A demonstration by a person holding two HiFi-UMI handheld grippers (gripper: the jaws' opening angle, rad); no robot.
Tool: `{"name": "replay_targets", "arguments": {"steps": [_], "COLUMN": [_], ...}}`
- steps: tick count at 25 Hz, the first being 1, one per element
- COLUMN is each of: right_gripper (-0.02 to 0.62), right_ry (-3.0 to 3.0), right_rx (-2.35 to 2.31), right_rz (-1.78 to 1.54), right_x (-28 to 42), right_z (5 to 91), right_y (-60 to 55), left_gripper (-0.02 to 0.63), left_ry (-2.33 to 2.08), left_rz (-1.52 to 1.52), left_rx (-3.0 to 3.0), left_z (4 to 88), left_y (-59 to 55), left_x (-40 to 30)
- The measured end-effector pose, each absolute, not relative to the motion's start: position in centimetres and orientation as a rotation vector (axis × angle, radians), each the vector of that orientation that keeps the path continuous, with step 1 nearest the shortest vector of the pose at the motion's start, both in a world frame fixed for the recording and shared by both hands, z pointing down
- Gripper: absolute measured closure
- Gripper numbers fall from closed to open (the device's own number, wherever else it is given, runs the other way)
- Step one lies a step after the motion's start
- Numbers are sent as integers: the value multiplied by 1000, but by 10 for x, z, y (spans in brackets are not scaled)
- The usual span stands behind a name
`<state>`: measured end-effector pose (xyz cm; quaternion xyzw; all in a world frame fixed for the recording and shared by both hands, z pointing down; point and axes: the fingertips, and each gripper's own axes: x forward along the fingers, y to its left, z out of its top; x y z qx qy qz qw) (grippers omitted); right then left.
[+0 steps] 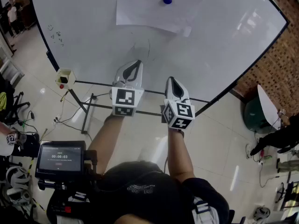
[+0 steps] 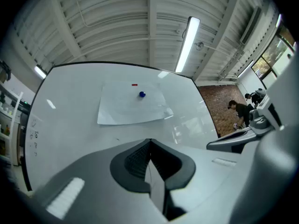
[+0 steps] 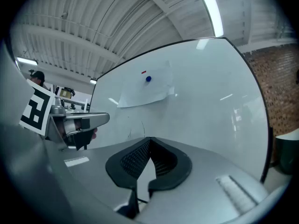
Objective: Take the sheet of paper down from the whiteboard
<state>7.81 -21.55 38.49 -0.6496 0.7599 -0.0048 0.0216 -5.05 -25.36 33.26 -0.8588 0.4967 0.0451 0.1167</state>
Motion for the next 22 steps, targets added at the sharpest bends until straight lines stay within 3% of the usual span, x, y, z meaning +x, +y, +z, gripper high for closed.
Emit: {"name": "replay_targets", "arguments": {"steps": [8, 13, 17, 22], "right_gripper": [581, 500, 466, 449], "right_ry": [2403, 2412, 2473, 2521], "right_rx": [-1819, -1714, -1598, -1454], "right_rz": [-12, 34, 14, -32], "right_x": [112, 141, 147, 134], "right_z": [332, 299, 283, 266], "right_y": [-258, -273, -294, -320], "left_gripper": [604, 601, 521, 476], "left_ry": [1519, 1441, 1402, 1362], "left_rz": [205, 164, 101, 48], "left_rx": [-2359, -2311, -2271, -2208], "left_z": [268, 223, 197, 166], "left_y": [-303, -317, -334, -351], "left_x": [-35, -15, -8, -1]}}
